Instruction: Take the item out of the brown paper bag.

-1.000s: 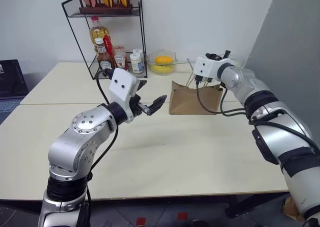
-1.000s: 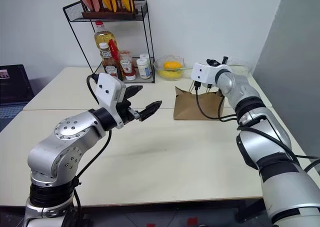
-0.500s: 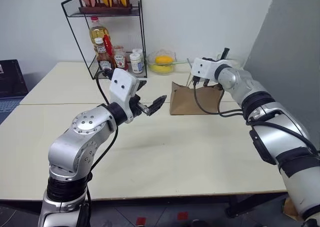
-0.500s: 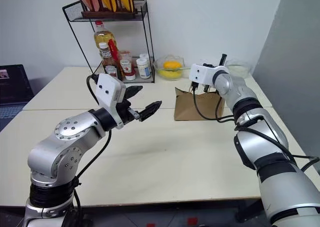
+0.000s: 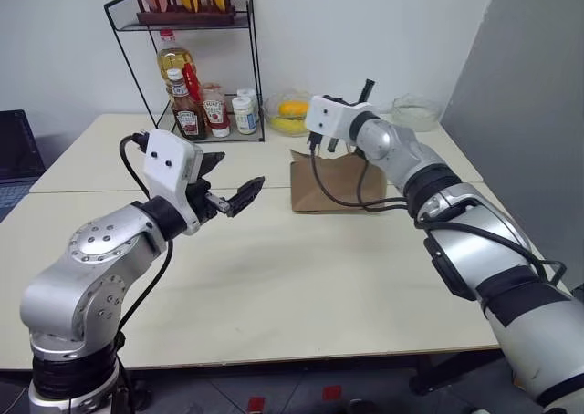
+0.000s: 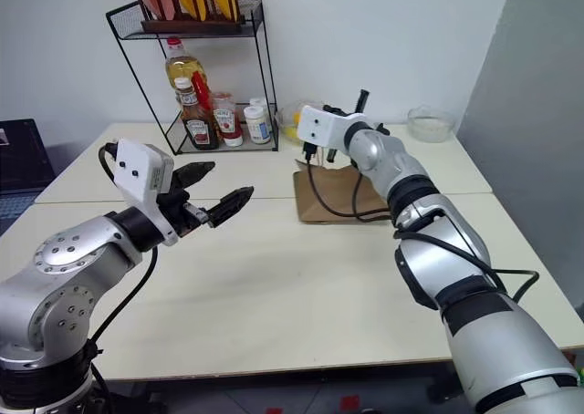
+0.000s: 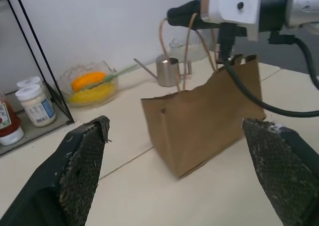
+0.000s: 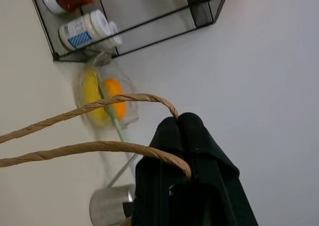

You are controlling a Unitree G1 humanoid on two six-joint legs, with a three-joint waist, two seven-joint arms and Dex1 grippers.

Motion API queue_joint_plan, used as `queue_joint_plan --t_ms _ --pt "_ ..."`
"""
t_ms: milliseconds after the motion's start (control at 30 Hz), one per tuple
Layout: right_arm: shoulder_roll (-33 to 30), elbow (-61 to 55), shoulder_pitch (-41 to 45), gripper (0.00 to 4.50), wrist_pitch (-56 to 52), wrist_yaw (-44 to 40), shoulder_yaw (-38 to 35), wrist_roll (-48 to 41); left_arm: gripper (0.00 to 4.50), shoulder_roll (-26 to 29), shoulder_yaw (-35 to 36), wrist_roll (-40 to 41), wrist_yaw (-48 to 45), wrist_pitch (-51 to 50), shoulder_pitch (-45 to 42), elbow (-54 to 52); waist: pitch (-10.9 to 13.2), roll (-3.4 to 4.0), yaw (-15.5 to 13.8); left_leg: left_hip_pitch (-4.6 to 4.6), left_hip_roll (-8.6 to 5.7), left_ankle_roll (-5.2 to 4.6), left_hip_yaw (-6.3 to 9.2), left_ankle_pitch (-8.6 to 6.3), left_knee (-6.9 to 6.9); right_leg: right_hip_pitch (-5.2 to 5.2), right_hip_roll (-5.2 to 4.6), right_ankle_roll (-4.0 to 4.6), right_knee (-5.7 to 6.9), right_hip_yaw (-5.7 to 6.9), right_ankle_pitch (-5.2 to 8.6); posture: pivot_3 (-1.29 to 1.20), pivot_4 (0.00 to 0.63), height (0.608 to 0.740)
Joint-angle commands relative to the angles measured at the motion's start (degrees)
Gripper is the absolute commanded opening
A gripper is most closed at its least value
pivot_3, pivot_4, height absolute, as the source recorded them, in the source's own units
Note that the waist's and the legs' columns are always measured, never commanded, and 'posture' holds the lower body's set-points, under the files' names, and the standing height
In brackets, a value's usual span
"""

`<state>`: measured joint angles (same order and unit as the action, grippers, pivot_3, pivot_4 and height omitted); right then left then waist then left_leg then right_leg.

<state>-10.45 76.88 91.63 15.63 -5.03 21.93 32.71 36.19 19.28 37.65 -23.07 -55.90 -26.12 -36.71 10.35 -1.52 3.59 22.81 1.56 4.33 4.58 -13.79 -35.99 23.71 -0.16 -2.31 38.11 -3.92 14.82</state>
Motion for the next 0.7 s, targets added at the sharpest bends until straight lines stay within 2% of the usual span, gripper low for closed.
queue_joint_plan --t_ms 33,233,433,700 --pt "1.5 -1.9 5.9 0.02 -0.2 2.6 -1.9 -1.7 4.5 2.7 6.0 5.0 -0.2 -3.5 3.3 -4.6 0.0 0.01 0.1 0.01 0.0 0.0 0.0 0.0 0.0 0.01 0.0 0.0 0.0 0.0 0.0 0.0 0.15 0.74" --pt "4.2 -1.2 8.1 0.02 -1.7 3.1 -2.7 -2.4 4.5 6.8 11.2 10.3 -0.7 -6.0 9.4 -7.1 0.0 0.01 0.0 0.06 0.0 0.0 0.06 0.0 -0.01 0.05 0.0 0.0 0.01 0.08 0.0 0.0 0.15 0.74" --pt "7.8 -1.4 8.4 0.02 -2.5 2.8 -3.7 -3.9 4.5 6.6 14.1 12.5 2.6 -5.2 12.5 -8.1 0.0 0.01 -0.3 0.07 0.0 -0.01 0.07 0.0 -0.03 0.03 0.0 0.01 0.0 0.1 0.0 0.0 0.15 0.74" --pt "12.6 -0.8 4.1 0.02 -3.6 1.7 -2.0 -2.5 4.5 7.1 16.4 16.3 5.8 -5.0 15.5 -9.6 0.0 0.0 -0.2 0.06 0.03 -0.01 0.08 0.0 -0.01 0.04 0.02 0.01 0.02 0.11 -0.01 0.0 0.15 0.74"
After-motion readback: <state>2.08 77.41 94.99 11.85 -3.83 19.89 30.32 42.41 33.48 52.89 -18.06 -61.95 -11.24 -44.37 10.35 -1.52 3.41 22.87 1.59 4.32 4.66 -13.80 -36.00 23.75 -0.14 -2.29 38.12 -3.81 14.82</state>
